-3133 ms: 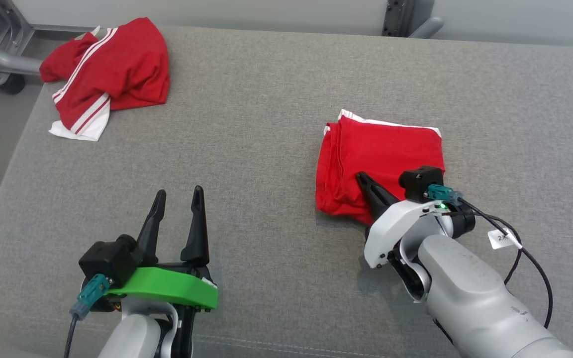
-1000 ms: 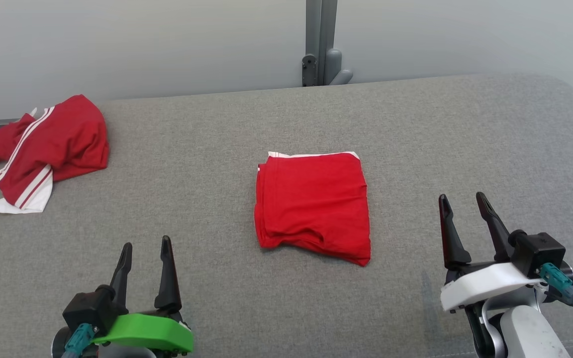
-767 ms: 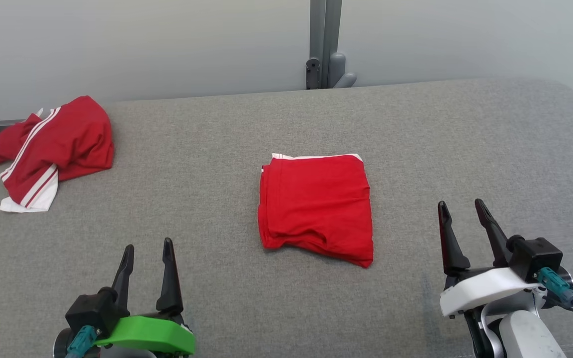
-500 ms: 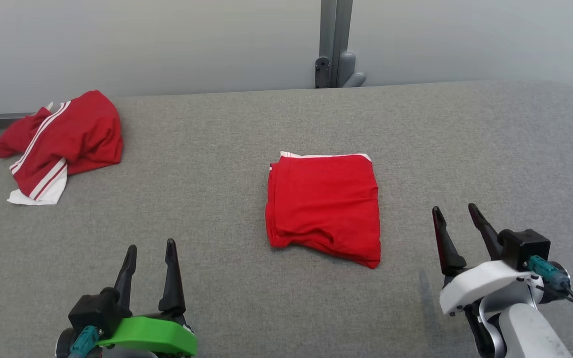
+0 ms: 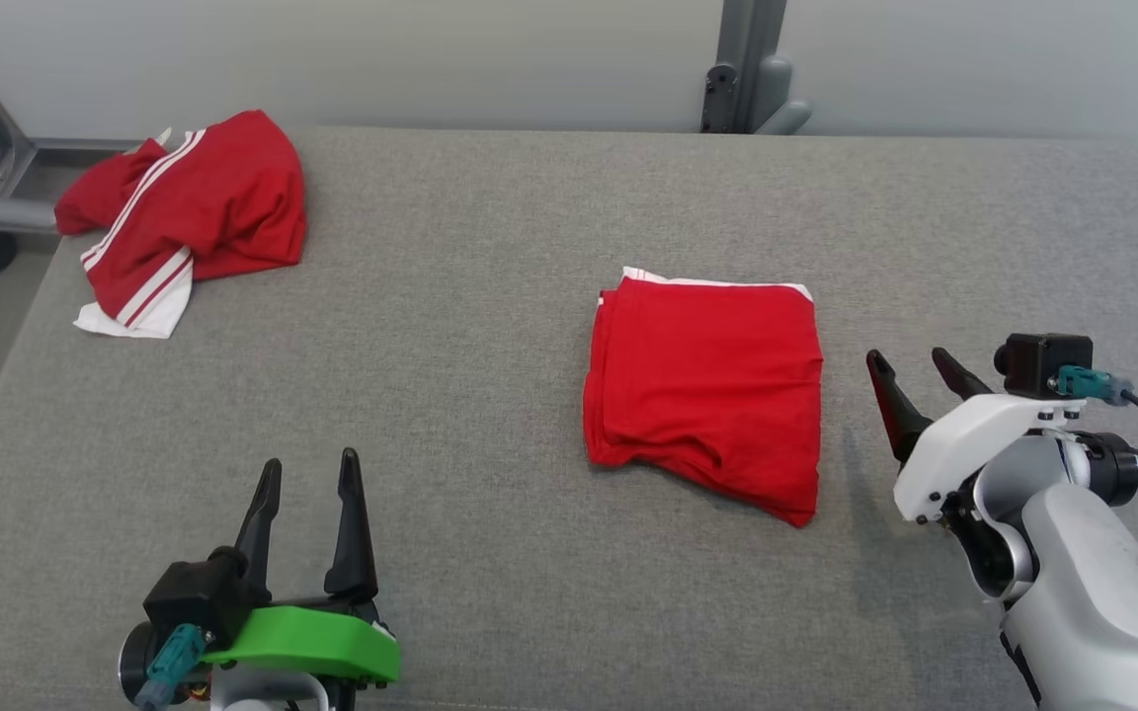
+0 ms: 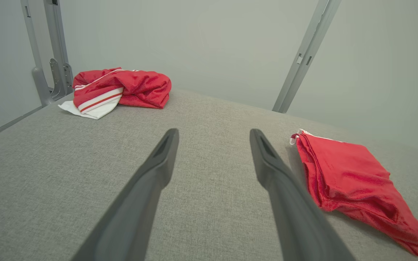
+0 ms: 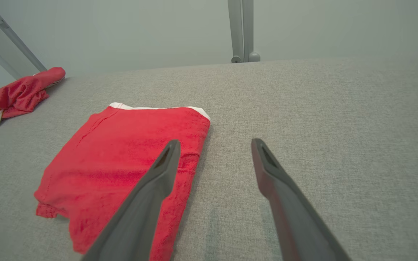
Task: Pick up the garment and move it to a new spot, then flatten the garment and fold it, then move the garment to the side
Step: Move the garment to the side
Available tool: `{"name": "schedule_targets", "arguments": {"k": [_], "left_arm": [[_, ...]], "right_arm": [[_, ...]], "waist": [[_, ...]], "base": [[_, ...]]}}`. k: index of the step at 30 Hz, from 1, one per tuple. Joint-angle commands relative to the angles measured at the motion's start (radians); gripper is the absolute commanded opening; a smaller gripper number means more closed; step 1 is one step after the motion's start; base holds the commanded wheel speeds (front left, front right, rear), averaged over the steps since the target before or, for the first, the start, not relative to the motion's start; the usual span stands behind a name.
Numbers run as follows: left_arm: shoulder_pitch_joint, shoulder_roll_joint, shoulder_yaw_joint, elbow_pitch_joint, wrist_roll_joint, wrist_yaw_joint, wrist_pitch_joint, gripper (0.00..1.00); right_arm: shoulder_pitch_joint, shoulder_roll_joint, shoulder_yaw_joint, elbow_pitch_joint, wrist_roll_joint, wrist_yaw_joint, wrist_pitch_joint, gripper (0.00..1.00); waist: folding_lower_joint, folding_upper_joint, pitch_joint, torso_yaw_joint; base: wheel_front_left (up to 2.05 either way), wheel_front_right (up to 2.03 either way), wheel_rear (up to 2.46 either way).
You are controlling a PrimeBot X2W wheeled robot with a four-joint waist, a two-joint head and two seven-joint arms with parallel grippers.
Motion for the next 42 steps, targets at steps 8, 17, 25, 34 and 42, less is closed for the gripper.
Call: {"name": "schedule_targets", "arguments": {"k": [8, 17, 25, 34, 42], "left_arm": [[-0.049, -0.016, 0.010, 0.000, 0.014, -0.017, -0.004, 1.00], [-0.068, -0.026, 0.025, 0.009, 0.020, -0.028, -0.004, 1.00], [-0.078, -0.030, 0.027, 0.008, 0.024, -0.030, -0.003, 1.00], [-0.099, -0.032, 0.015, -0.015, 0.036, -0.044, -0.003, 1.00], [-0.163, -0.031, -0.034, -0.017, 0.067, -0.060, -0.003, 1.00]], "right_arm": [[-0.119, -0.056, 0.072, 0.167, 0.147, 0.000, 0.113, 1.00], [-0.179, -0.080, 0.158, 0.242, 0.328, 0.000, 0.211, 1.00], [-0.215, -0.100, 0.236, 0.232, 0.403, 0.000, 0.202, 0.00], [-0.296, -0.166, 0.311, 0.247, 0.398, 0.000, 0.157, 0.00], [-0.393, -0.203, 0.341, 0.259, 0.401, 0.000, 0.120, 0.00]], "waist": [[0.0000, 0.0098, 0.101, 0.105], [0.0000, 0.0098, 0.141, 0.134], [0.0000, 0.0098, 0.154, 0.123], [0.0000, 0.0098, 0.190, 0.037], [0.0000, 0.0098, 0.256, -0.171]], "base": [[0.00, 0.00, 0.00], [0.00, 0.00, 0.00], [0.00, 0.00, 0.00], [0.00, 0.00, 0.00], [0.00, 0.00, 0.00]]}}
